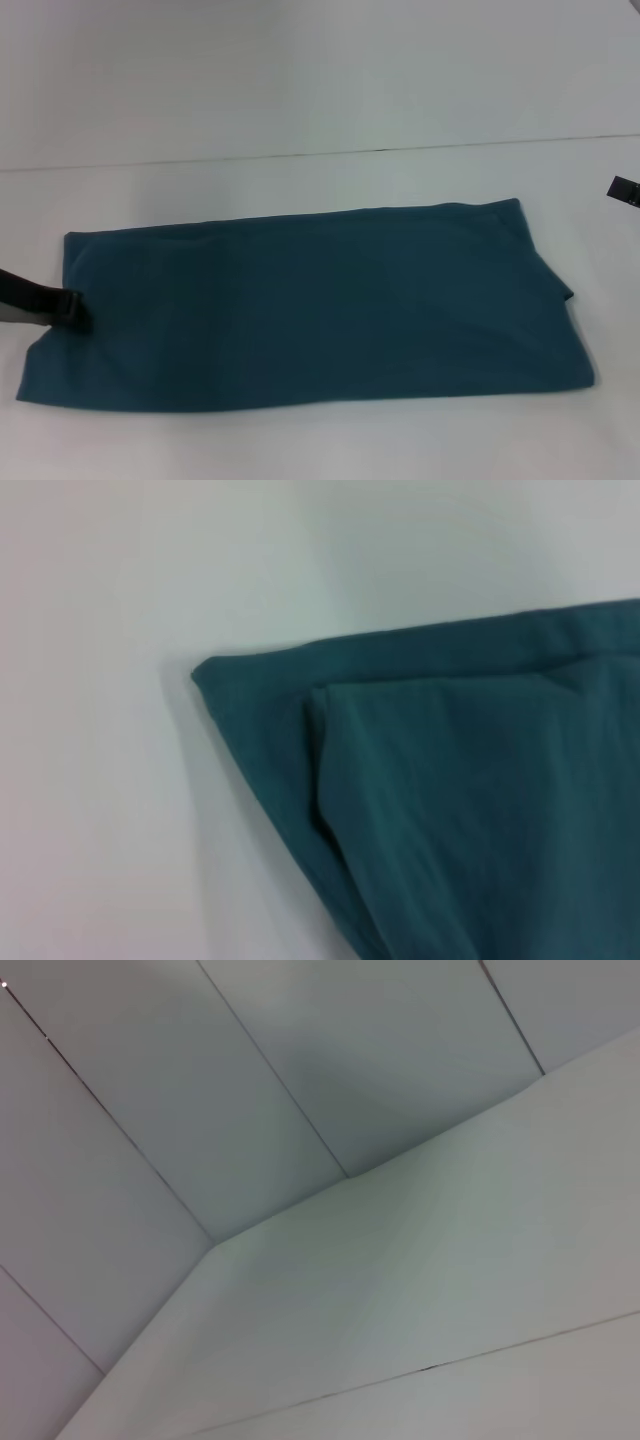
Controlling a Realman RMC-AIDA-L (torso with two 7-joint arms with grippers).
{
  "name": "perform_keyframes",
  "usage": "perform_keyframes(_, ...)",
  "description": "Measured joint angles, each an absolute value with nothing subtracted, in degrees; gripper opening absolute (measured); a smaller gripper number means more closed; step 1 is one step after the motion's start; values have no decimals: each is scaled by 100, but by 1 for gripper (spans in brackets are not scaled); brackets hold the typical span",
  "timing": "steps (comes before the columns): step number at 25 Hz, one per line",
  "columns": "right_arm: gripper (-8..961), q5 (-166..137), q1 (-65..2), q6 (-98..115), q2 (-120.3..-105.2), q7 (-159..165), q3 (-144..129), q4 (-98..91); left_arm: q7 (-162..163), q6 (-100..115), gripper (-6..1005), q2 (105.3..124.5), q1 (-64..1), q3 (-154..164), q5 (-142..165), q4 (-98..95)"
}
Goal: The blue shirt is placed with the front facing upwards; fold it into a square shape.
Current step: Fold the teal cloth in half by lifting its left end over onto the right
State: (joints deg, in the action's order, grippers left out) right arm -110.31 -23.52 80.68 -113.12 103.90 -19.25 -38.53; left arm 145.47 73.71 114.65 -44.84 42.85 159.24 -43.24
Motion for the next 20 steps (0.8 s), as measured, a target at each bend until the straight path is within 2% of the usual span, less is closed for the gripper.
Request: perform_keyframes(20, 916, -11021, -2346, 8068, -11325, 10385, -1925, -3867, 14404, 7773, 81, 11280, -4306, 3690, 16082, -4700)
